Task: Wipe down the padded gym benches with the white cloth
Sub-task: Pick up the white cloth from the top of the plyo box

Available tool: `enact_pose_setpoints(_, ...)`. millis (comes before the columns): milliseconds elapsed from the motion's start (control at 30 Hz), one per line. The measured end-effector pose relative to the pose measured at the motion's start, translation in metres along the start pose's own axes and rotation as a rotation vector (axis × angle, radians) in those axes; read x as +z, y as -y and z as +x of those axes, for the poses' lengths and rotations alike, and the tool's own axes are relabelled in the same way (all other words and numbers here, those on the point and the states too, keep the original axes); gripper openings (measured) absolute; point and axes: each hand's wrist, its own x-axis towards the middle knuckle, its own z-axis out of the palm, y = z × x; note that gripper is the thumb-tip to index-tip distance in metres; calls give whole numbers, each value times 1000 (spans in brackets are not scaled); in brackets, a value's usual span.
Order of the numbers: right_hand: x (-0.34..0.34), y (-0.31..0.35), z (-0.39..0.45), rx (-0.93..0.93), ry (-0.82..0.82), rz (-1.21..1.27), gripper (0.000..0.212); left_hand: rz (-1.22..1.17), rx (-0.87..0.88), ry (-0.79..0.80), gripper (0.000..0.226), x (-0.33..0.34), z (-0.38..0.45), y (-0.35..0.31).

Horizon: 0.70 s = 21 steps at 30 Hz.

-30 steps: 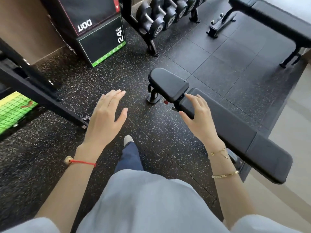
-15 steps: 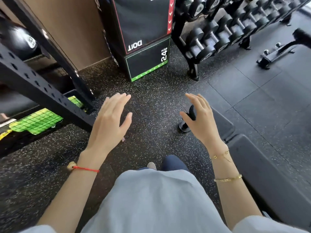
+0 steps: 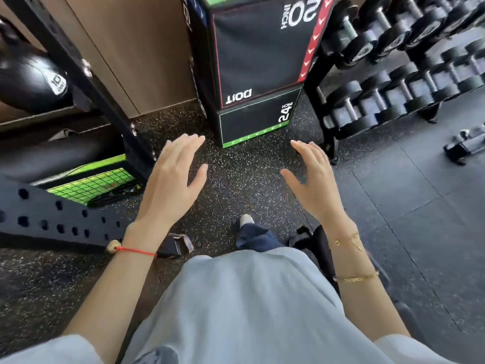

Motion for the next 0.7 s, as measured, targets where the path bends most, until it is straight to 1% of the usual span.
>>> enact_pose_setpoints(167,-18,-20,128,-92,8,-7,55,3,-64,-97,48,15,106,8)
enact_pose_setpoints(333,-23,-31,236,-145,46,-2,54,15,-110,-116,48,27,189,20)
enact_pose_setpoints(533,-5,-49,335,-133,85,16,54,42,-173,-111,47,43,274,52)
enact_pose_setpoints(700,20,-55,424,-150,110,18,54,34,-176,-131,46,60,356,88)
